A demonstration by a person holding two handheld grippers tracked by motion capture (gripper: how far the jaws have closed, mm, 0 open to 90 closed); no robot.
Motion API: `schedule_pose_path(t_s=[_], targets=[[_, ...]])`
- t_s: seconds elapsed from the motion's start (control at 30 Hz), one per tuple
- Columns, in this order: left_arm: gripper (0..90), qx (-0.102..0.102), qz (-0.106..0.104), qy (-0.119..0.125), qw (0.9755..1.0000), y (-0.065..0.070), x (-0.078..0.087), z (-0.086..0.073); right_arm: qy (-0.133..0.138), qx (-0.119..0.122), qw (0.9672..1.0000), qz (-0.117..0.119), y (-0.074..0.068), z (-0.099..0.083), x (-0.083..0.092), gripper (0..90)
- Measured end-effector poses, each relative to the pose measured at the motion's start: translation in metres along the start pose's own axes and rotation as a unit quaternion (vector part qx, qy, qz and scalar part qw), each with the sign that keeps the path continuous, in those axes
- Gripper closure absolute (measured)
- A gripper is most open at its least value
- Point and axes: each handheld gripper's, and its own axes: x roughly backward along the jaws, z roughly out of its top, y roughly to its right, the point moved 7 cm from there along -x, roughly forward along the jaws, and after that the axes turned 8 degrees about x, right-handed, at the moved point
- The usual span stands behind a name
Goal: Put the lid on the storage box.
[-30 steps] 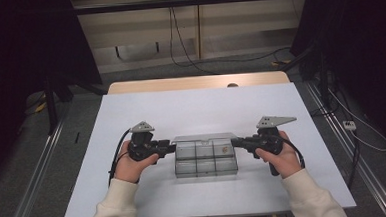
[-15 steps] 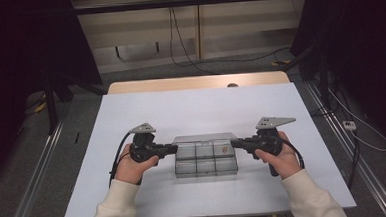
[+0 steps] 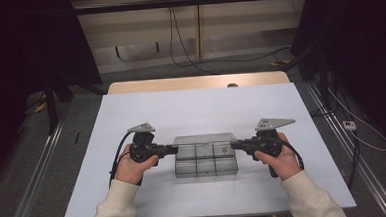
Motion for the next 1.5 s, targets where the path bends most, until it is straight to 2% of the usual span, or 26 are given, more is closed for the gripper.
schedule_pose_path(t_s=[0.5,1.5], targets=[[90.0,-0.015,0.006,-0.006,0.9998,0.003,0.000,-0.005,-0.004,0.004,1.0000,0.001,-0.004,-0.006,0.005,90.0],[90.0,-0.024,0.017,-0.017,0.9994,0.005,0.000,-0.018,-0.017,0.012,0.9998,0.004,-0.011,-0.016,0.008,90.0]])
